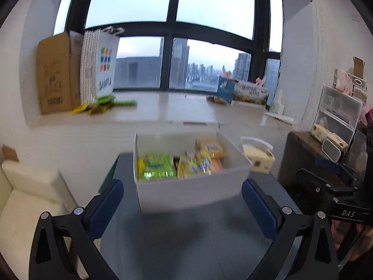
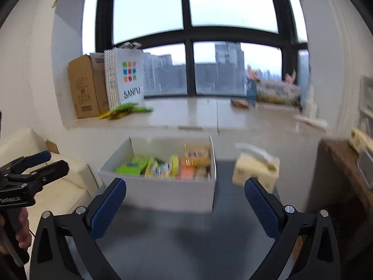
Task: Organize snacks
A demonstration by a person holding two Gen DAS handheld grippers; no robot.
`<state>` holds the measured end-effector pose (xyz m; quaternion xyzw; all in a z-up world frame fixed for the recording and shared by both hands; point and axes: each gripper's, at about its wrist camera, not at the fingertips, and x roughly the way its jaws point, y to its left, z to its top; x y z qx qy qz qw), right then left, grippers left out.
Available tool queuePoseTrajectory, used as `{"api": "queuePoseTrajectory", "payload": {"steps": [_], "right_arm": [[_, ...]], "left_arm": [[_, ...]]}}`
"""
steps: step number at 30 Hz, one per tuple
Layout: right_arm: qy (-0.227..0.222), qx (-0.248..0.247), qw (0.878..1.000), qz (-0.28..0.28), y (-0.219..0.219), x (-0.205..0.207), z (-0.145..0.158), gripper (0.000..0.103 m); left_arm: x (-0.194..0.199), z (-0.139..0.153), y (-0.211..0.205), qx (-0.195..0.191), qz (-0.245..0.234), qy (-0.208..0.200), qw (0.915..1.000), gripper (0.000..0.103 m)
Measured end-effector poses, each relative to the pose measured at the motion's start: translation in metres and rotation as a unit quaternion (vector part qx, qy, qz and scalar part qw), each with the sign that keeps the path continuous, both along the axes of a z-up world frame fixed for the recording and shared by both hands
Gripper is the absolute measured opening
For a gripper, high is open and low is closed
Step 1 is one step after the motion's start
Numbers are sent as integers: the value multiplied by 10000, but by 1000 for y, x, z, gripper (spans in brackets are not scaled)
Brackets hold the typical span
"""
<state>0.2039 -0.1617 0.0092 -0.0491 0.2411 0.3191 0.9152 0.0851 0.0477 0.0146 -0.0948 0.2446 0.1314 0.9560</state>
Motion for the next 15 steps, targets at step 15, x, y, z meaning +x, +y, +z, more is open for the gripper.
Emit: {"api": "queuePoseTrajectory", "payload": {"steps": [15], "right_arm": [[552,99,9982,206,-32,-74,-20,103]], "left_arm": [[-75,-6,-48,109,-121,47,9999,103]]}}
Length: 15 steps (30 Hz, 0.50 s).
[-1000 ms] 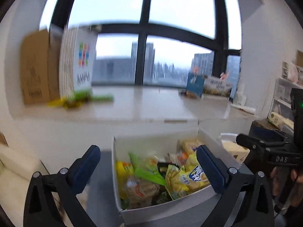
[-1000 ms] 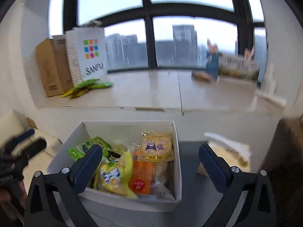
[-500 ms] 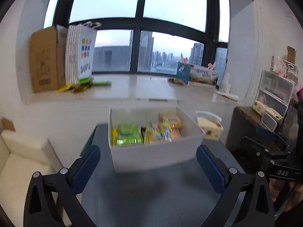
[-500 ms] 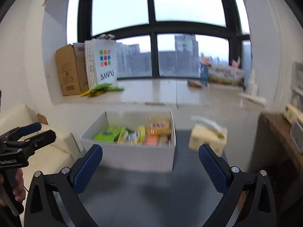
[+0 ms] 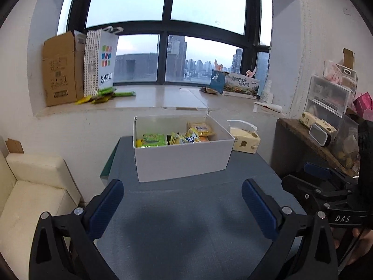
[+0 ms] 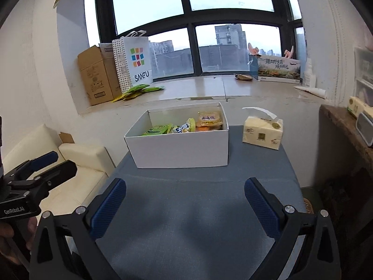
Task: Organize snacks
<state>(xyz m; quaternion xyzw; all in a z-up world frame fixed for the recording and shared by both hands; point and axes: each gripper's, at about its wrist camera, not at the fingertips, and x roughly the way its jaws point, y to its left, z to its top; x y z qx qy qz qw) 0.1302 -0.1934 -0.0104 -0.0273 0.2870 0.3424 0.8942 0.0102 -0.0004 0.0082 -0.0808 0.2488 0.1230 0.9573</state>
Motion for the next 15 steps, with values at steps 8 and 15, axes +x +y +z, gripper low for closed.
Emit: {"api": "queuePoseTrajectory", "payload": {"steps": [8,15], "right_arm": [[41,-56,10000,36,1,0,-2,103],[-41,-77,9999,86,4,-4,0,103]], "left_arm": [[4,1,-1,53,-29,35,10000,103],[5,0,-1,50,-46,45,10000,103]]}}
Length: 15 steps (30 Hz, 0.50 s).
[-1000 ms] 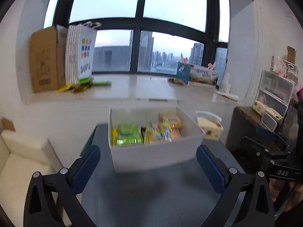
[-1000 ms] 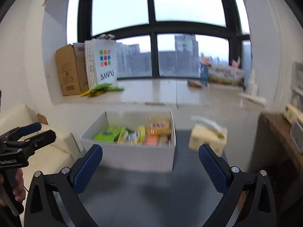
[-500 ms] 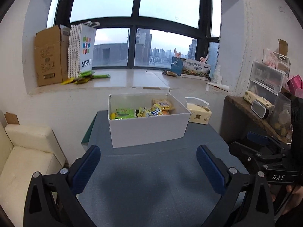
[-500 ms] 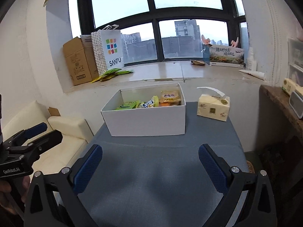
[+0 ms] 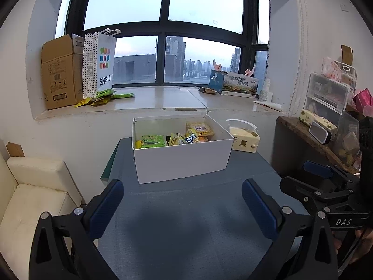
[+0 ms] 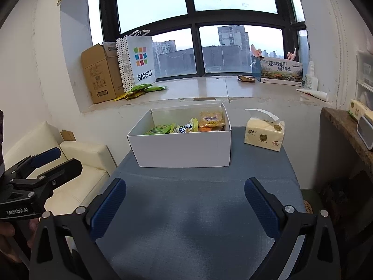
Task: Organize snacks
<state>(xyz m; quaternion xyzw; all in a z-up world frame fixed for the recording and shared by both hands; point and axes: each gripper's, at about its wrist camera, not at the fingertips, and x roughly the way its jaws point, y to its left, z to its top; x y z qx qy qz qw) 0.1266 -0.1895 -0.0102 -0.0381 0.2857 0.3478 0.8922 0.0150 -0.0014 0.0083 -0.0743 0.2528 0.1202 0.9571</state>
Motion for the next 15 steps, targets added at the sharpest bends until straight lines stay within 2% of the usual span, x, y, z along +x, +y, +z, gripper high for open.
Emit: {"api": "queuePoseTrajectory", "payload": {"steps": [15], "right_arm": [[7,-53,10000,-47,0,-1,-1,103]], "left_arm": [[2,-3,2,-66,14,43,10000,103]]}}
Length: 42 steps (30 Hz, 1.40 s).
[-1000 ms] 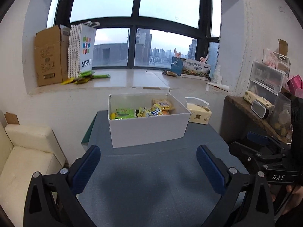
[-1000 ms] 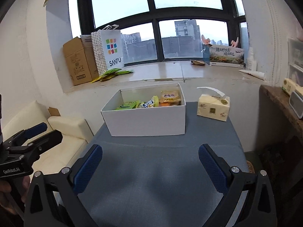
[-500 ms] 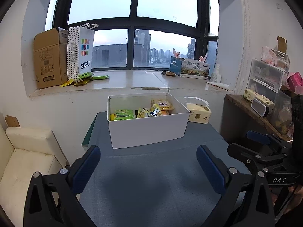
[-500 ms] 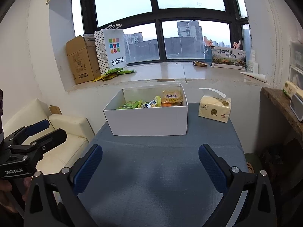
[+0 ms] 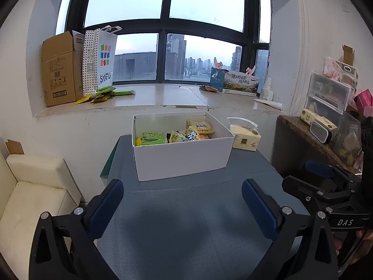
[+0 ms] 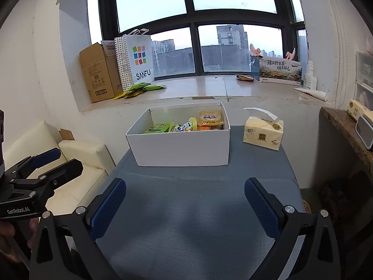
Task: Organize snacks
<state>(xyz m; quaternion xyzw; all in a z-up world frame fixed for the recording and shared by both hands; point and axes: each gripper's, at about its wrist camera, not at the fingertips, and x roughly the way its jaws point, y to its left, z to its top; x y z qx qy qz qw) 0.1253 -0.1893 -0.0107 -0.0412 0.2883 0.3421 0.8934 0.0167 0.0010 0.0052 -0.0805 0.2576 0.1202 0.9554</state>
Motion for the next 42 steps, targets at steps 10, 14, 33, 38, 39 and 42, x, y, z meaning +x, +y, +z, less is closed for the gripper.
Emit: {"api": "queuePoseTrajectory", "payload": {"steps": [10,14,33,38,39,42], "right_arm": [[34,2,10000,-33,0,1,-1,103],[39,16,10000,-36,-1,0,-1,103],[14,-10,10000,29,0,-1,-1,103],[6,-10,10000,46,1,-2,-1,103],[3,-10,10000,53,1,-2,-1,103],[6,-10,10000,59,1,-2,-1,103]], "left_arm": [[0,0,-1,6,-11,7,10000,103],[0,0,-1,11,-9,13,10000,103],[-1,-1,-1,3,-6,9,10000,103],[-1,-1,-2,12,-10,28,10000,103],[-1,-1,-2,11,-12,31,10000,103],[-1,-1,-2,18,-25,35,10000,103]]}}
